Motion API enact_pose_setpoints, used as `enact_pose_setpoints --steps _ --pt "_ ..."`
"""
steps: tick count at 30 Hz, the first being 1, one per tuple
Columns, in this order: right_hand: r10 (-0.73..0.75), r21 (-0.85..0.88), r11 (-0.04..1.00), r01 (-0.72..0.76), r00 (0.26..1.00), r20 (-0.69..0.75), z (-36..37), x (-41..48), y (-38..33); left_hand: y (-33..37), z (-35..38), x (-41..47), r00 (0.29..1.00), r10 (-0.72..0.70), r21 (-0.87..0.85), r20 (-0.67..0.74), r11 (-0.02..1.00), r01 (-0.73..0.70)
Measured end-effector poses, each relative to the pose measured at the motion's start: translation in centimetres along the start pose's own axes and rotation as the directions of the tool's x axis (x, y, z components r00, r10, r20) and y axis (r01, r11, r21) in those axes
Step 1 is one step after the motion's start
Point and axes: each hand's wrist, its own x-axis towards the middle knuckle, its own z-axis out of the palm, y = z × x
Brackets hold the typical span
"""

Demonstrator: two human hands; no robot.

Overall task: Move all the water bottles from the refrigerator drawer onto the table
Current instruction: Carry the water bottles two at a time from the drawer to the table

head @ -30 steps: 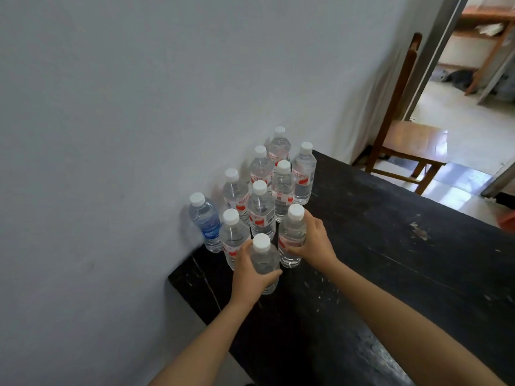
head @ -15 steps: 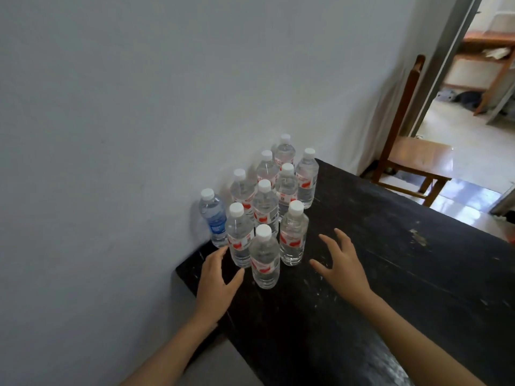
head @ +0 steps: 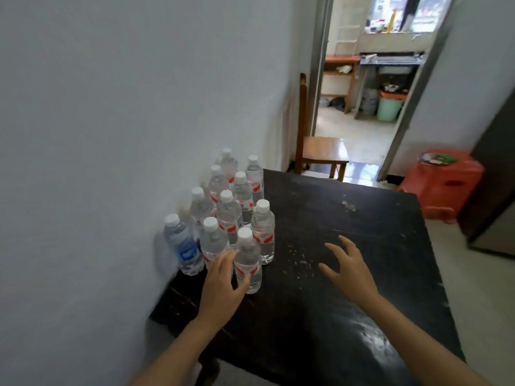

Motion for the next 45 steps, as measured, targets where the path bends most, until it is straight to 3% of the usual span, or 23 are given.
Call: enact_pose_setpoints --steps 4,7,16,25,32,36,40,45 --pt "0.139 -0.103 0.983 -0.15 0.985 -0.101 -0.9 -5.9 -1.6 -0.5 -0.7 0.3 0.981 0.183 -0.105 0.071 0.979 -0.175" --pt "0.269 -0.17 0.936 -0.308 0.938 -0.217 -2.2 -12.7 -3.3 0.2 -0.8 -0.6 0.915 0.382 -0.239 0.131 0.908 -0.345" --pt "0.499 -0.287 0.731 -0.619 0.772 -0.395 -8.8 -33.7 -6.4 9.4 0.3 -7.2 0.705 0.68 -0.586 0.201 0.66 -0.469" --pt "0.612 -0.176 0.557 -0.811 0.545 -0.573 -12.5 -50.8 -11.1 18.4 -0.8 -17.3 0.517 0.831 -0.706 0.203 0.49 -0.511" --pt "0.63 -0.116 0.528 -0.842 0.48 -0.61 -13.6 -65.3 -12.5 24.4 -3.1 -29.3 0.468 0.867 -0.73 0.17 0.43 -0.531" --pt "0.666 -0.042 0.476 -0.879 0.391 -0.635 -14.7 -72.7 -13.4 27.5 -4.4 -36.5 0.437 0.879 -0.743 0.191 0.421 -0.521" --pt "0.686 -0.016 0.416 -0.909 0.325 -0.651 -15.5 -78.2 -13.4 29.9 -5.0 -41.4 0.394 0.893 -0.758 0.219 0.41 -0.508" --pt "0.717 0.014 0.355 -0.935 0.263 -0.646 -15.6 -82.3 -13.2 32.1 -5.2 -44.5 0.396 0.88 -0.74 0.263 0.447 -0.502"
